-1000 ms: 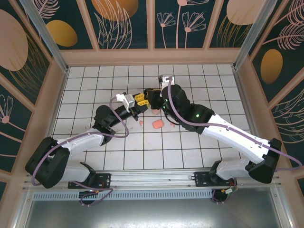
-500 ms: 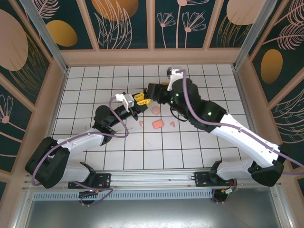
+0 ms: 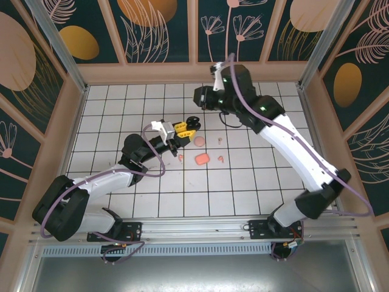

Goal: Insert the wireless bluetooth earbuds into the charging case

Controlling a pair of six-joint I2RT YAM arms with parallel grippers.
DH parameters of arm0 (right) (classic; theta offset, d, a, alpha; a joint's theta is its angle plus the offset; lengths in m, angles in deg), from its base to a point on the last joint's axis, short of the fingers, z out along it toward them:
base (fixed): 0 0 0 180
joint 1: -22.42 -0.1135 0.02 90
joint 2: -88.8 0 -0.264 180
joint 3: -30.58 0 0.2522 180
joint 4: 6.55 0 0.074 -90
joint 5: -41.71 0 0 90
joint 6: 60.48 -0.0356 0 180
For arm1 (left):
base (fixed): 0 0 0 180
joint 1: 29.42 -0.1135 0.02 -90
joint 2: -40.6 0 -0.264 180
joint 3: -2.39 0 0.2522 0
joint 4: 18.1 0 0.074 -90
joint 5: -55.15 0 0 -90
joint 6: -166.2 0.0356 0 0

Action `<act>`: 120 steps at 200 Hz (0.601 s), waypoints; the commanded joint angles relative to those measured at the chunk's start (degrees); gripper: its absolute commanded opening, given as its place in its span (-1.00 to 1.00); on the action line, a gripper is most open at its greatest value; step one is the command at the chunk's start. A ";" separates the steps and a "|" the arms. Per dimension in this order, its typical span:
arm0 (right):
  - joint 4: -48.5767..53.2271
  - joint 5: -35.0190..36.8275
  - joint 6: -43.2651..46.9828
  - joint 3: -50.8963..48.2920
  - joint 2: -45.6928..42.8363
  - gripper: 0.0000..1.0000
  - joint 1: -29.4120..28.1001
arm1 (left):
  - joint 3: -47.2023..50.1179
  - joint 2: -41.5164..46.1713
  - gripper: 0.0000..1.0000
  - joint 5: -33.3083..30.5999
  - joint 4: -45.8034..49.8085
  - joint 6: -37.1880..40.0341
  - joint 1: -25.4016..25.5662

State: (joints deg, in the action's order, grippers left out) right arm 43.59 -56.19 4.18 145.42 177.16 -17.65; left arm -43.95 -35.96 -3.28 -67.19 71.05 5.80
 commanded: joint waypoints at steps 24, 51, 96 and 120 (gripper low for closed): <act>10.76 -10.36 4.84 7.08 6.37 -0.75 1.01 | 0.24 1.30 -1.00 2.20 1.65 2.08 0.37; 13.06 -12.91 5.26 5.26 6.76 -0.81 0.92 | 0.06 1.23 -1.00 2.05 1.78 2.16 0.36; 13.45 -14.60 4.22 -3.14 1.32 -0.90 -1.71 | -0.25 0.73 -1.00 -0.46 0.49 1.70 0.29; 13.59 -14.41 2.68 -8.17 -3.29 -0.94 -3.81 | -0.27 0.62 -1.00 -1.75 -0.77 1.06 0.33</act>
State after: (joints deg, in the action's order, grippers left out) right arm 52.60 -67.12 8.14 141.81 179.48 -17.76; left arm -43.42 -35.87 -0.68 -63.65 72.12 6.76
